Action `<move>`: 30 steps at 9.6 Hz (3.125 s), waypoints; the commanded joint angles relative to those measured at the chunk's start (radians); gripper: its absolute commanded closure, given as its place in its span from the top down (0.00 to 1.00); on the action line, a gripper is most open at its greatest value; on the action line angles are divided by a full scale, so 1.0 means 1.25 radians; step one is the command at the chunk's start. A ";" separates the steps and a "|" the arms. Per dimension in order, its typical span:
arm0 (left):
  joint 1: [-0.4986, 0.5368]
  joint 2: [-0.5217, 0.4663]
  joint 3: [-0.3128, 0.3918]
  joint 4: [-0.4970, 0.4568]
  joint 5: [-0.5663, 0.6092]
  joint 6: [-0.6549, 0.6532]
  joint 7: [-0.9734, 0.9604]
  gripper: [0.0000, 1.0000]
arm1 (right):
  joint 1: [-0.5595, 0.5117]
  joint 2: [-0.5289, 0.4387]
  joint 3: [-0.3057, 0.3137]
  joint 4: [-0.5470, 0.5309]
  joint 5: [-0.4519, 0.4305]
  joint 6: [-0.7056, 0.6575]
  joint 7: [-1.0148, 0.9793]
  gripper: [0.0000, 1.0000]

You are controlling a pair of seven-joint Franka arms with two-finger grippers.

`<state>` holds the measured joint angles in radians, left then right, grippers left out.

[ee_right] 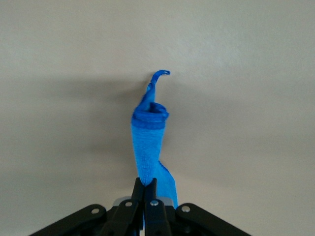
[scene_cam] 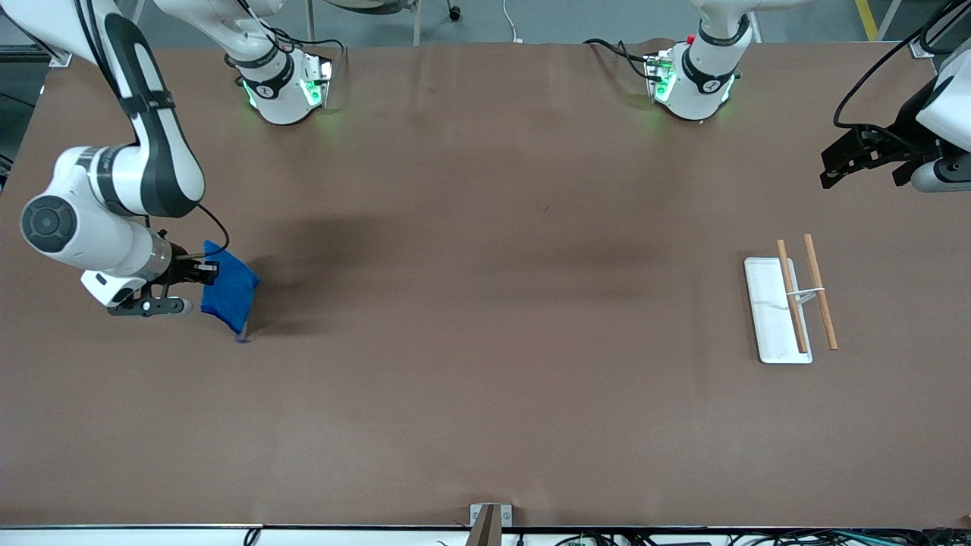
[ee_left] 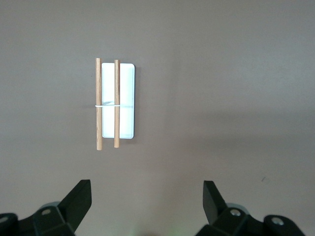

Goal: Right arm passes towel to left arm to hang
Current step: 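Lift the towel with the right gripper while the left gripper approaches, then grasp the towel with the left gripper and open the right gripper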

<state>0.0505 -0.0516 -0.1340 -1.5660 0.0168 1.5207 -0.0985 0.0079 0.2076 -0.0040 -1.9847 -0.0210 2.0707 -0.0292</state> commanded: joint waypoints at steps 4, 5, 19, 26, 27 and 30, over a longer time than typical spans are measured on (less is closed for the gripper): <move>-0.001 0.018 -0.002 -0.001 -0.004 -0.010 -0.005 1.00 | 0.006 0.009 0.172 0.163 0.269 -0.027 0.119 0.00; 0.000 0.018 -0.002 -0.001 -0.004 -0.010 -0.005 1.00 | 0.011 0.014 0.207 0.204 0.333 -0.026 0.123 0.00; -0.013 0.406 -0.033 -0.105 -1.001 0.191 0.480 1.00 | 0.107 0.087 0.396 0.266 1.073 0.173 0.139 0.00; -0.011 0.559 -0.071 -0.167 -1.248 -0.048 0.664 0.99 | 0.146 0.124 0.397 0.315 1.116 0.227 0.139 0.00; -0.009 0.577 -0.084 -0.166 -1.278 -0.066 0.669 0.96 | 0.153 0.125 0.396 0.324 1.154 0.227 0.139 0.00; -0.018 0.580 -0.109 -0.163 -1.321 -0.068 0.669 0.86 | 0.163 0.140 0.396 0.345 1.188 0.232 0.139 0.00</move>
<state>0.0335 0.6580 -0.2648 -1.7650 -1.6154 1.4311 0.7150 0.2013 0.3598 0.4864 -1.5837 1.4340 2.3464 0.1458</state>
